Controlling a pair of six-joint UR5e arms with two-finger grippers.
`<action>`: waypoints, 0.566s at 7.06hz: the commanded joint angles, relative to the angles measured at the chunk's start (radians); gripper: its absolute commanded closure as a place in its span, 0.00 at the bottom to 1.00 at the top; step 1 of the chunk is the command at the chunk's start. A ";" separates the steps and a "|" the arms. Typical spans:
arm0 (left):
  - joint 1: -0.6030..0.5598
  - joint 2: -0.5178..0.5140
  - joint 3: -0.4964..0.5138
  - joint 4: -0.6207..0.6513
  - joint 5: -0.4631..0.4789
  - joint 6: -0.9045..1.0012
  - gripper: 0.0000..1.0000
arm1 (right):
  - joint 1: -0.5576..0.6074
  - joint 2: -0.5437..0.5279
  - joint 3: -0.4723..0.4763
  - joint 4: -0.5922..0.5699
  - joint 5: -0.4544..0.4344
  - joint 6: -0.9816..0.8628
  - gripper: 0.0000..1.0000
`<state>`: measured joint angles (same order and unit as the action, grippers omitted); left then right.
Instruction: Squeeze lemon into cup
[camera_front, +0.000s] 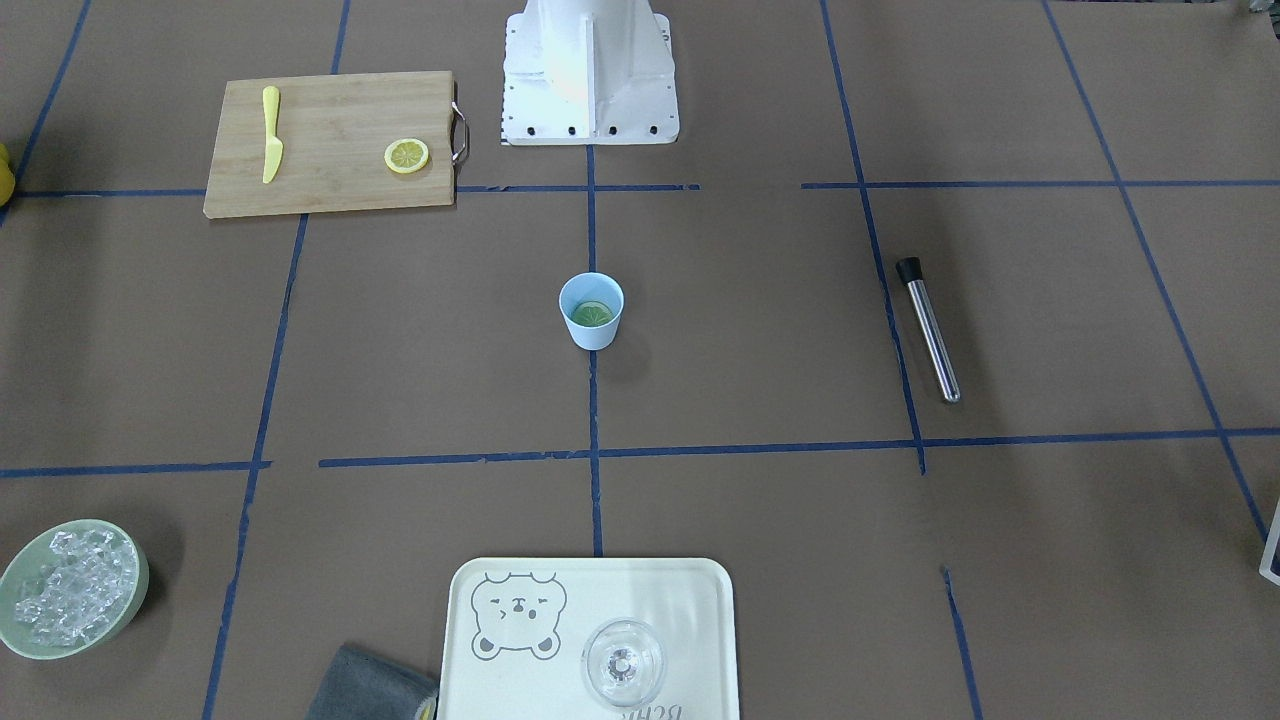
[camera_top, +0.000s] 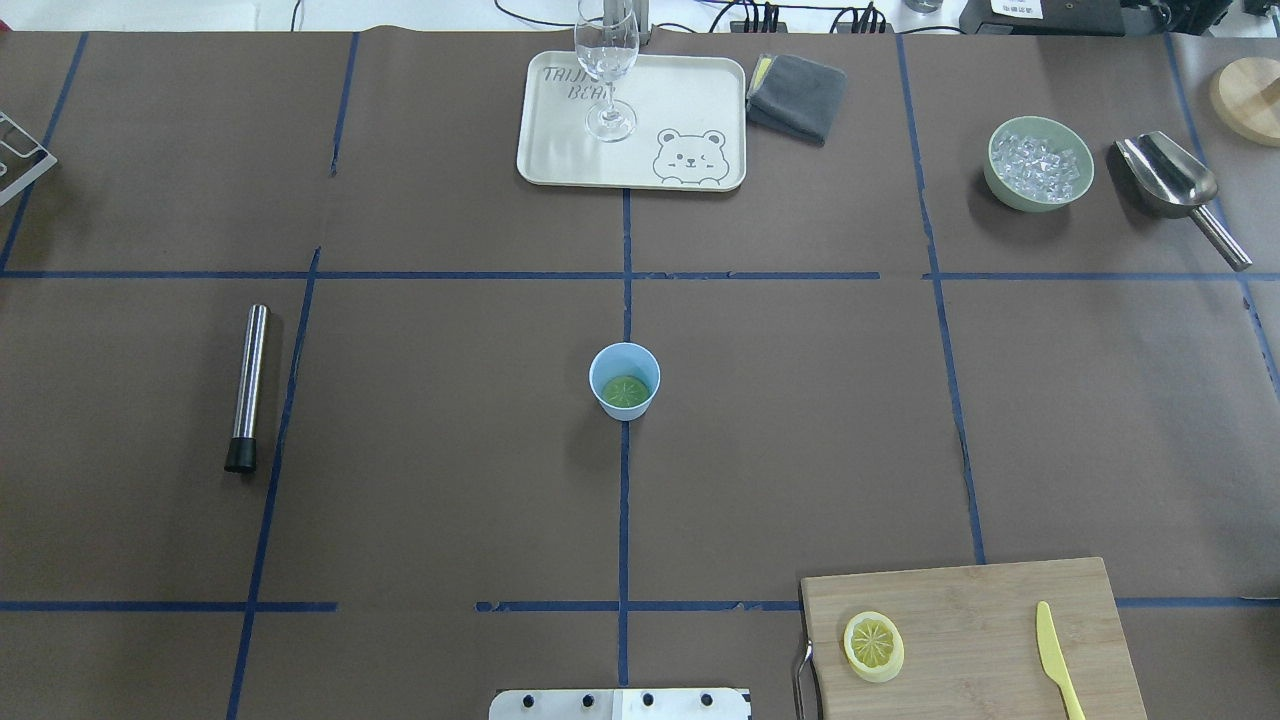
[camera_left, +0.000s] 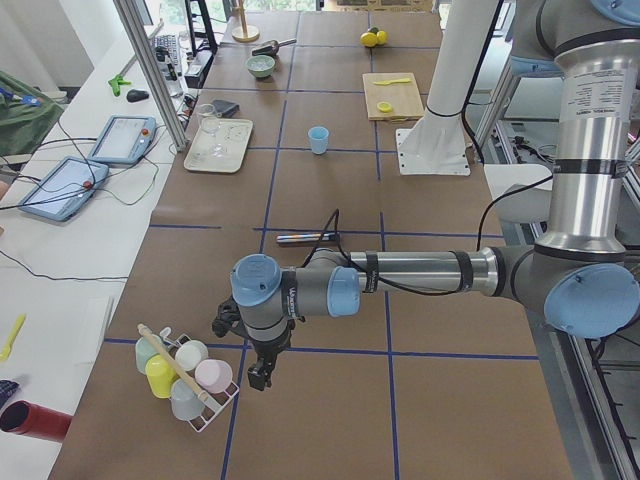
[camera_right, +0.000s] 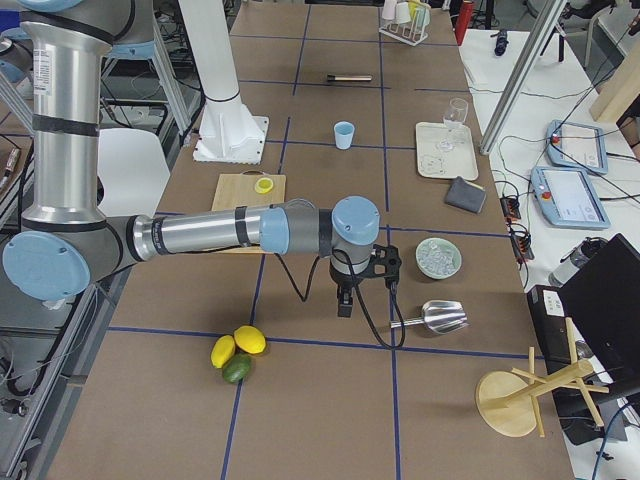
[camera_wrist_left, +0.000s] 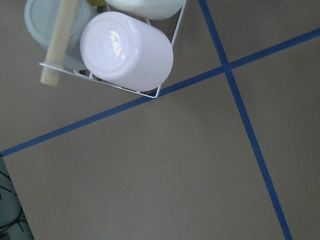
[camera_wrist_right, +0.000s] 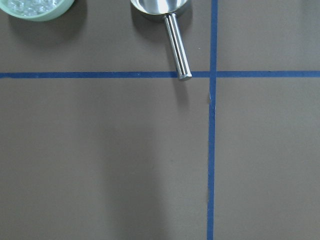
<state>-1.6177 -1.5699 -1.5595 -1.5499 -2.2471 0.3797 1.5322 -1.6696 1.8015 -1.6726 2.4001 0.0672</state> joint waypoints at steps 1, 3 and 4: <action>-0.001 0.001 -0.052 0.036 -0.023 -0.141 0.00 | 0.000 0.001 -0.092 0.121 0.005 0.006 0.00; -0.001 0.010 -0.051 0.025 -0.028 -0.173 0.00 | 0.000 0.002 -0.090 0.128 0.016 0.010 0.00; 0.001 0.008 -0.051 0.021 -0.028 -0.173 0.00 | 0.000 0.002 -0.090 0.128 0.016 0.011 0.00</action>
<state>-1.6182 -1.5630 -1.6092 -1.5235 -2.2736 0.2150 1.5324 -1.6680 1.7135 -1.5489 2.4140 0.0765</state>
